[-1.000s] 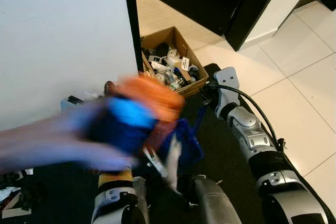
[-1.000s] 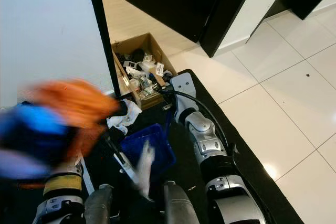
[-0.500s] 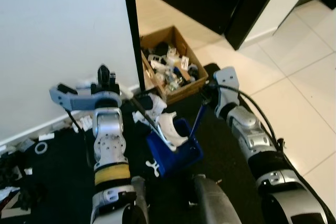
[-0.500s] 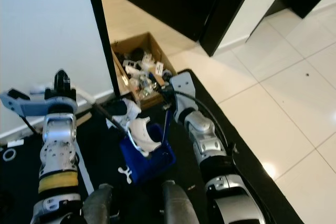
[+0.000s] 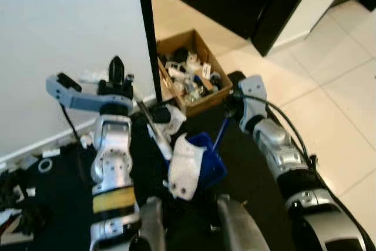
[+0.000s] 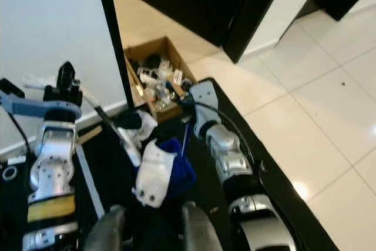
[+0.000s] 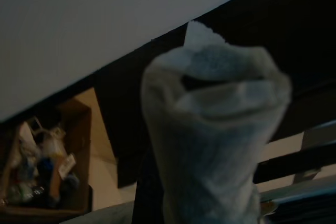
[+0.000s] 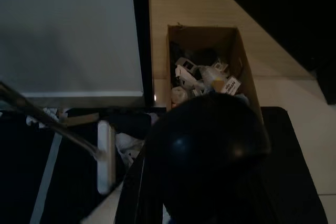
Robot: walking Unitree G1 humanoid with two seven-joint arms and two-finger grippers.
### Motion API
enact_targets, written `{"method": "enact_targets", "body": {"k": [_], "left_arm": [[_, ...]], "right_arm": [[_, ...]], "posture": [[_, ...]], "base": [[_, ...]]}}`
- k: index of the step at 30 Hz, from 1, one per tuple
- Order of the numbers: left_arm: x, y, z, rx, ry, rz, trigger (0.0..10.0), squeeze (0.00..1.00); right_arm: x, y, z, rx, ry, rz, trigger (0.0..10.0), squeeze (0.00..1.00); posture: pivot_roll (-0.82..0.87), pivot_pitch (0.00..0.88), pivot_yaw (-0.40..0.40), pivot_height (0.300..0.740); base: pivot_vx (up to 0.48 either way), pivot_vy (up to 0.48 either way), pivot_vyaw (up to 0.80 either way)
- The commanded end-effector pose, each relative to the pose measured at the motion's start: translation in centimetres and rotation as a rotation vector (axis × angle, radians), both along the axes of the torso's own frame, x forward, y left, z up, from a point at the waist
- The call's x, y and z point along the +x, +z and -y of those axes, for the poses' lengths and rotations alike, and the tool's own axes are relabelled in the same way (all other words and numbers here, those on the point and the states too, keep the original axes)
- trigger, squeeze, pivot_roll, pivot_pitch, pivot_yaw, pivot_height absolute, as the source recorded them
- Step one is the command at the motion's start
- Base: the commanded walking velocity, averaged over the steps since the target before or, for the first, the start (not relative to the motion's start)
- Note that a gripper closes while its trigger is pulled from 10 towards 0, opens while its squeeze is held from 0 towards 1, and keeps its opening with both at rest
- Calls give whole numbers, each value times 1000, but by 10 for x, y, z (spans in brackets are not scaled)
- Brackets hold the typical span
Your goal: Sweep floor
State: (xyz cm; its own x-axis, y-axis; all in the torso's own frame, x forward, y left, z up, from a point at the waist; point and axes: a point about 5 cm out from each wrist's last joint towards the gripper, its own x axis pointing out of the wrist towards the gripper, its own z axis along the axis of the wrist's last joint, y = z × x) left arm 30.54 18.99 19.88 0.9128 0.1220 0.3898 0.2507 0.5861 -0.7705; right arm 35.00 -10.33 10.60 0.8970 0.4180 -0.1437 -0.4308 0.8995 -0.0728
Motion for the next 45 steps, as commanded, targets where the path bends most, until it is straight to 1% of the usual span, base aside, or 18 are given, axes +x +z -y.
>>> {"method": "enact_targets", "body": {"k": [1,8,9,11,15,17,26,29,30,31,34,37,38,40,42,43,44,45], "left_arm": [[-4,5,-1,50,-1,22,10000,0],[-6,8,-10,109,61,13,10000,0],[-8,10,-14,212,101,-1,10000,0],[-9,10,-17,263,122,-8,10000,0],[-15,8,-29,458,230,-87,10000,0],[-19,11,-31,514,247,-82,10000,0],[-26,13,-34,529,249,-82,10000,0],[-30,-21,-32,463,189,-193,10000,0],[-30,-21,-32,463,189,-193,10000,0],[-33,-48,-28,364,164,-282,10000,0],[-34,-57,-27,325,158,-315,10000,0],[-36,-84,-17,159,129,-411,10000,0],[-35,-88,-11,114,113,-418,10000,0],[-34,-88,-7,82,101,-419,10000,0],[-29,-84,10,-67,49,-393,10000,0],[-27,-81,17,-105,27,-378,10000,0],[-27,-81,17,-105,27,-378,10000,0],[-24,-76,24,-152,4,-356,10000,0]], "right_arm": [[-11,-26,-2,19,9,-124,10000,0],[-10,-25,-4,21,12,-122,10000,0],[-10,-25,-3,22,11,-121,10000,0],[-11,-25,-3,22,11,-121,10000,0],[-11,-27,-2,22,8,-124,10000,0],[-12,-27,-2,22,7,-125,10000,0],[-12,-28,-2,22,11,-129,10000,0],[-11,-27,-3,23,12,-127,10000,0],[-11,-27,-3,23,12,-127,10000,0],[-11,-27,-3,24,10,-126,10000,0],[-12,-27,-2,24,8,-126,10000,0],[-12,-28,-2,24,3,-127,10000,0],[-12,-28,-1,24,2,-126,10000,0],[-12,-28,-1,24,1,-125,10000,0],[-11,-27,0,23,-1,-122,10000,0],[-10,-26,1,22,-2,-120,10000,0],[-10,-26,1,22,-2,-120,10000,0],[-10,-26,1,22,-2,-119,10000,0]], "posture": [[-28,283,-65,740],[-28,283,-65,740],[-26,286,-63,740],[-26,286,-62,740],[-24,291,-59,740],[-20,293,-58,740],[-14,295,-59,740],[-15,296,-57,740],[-15,296,-57,740],[-20,290,-54,740],[-20,290,-54,740],[-28,279,-51,740],[-30,276,-51,740],[-30,273,-52,740],[-32,268,-53,740],[-33,267,-54,740],[-33,267,-54,740],[-33,265,-56,740]], "base": [[0,0,0],[0,0,0],[0,0,0],[0,0,0],[0,0,0],[0,0,0],[0,0,0],[0,0,0],[0,0,0],[0,0,0],[0,0,0],[0,0,0],[0,0,0],[0,0,0],[0,0,0],[0,0,0],[0,0,0],[0,0,0]]}}
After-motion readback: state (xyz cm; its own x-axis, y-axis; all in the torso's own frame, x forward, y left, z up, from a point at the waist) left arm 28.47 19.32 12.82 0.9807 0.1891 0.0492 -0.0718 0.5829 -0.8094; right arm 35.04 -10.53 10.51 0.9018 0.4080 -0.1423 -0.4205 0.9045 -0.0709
